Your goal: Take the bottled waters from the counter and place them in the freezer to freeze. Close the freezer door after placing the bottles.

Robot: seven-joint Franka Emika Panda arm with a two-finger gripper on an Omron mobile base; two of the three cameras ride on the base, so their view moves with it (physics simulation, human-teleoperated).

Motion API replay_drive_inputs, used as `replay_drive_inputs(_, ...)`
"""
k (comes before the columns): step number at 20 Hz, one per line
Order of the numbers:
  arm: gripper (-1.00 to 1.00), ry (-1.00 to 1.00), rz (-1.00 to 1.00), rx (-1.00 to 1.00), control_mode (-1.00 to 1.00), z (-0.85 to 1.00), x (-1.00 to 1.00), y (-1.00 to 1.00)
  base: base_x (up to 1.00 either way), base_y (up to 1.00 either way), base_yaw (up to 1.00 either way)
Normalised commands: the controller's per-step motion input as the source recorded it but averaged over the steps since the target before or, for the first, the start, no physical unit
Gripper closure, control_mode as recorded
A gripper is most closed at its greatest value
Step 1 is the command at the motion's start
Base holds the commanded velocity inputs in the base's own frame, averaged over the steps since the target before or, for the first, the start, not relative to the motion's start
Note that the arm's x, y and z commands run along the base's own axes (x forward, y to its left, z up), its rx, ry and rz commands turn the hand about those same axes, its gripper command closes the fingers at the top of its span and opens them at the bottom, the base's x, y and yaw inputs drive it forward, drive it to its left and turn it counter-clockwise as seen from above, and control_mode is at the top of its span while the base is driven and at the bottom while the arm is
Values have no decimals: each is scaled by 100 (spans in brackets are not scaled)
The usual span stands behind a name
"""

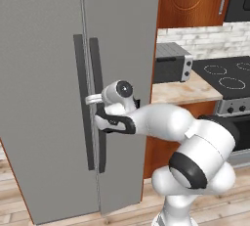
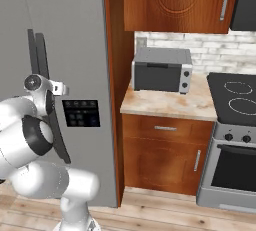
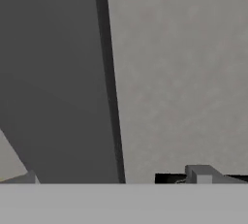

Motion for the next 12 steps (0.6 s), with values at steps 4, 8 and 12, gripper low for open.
replay_drive_inputs(4, -100, 0, 0, 0, -100, 20, 39, 0, 0, 0, 0)
replay_drive_inputs(8, -100, 0, 0, 0, -100, 14, 34, 0, 0, 0, 0)
replay_drive_inputs(12, -100, 0, 0, 0, -100, 11, 33, 0, 0, 0, 0)
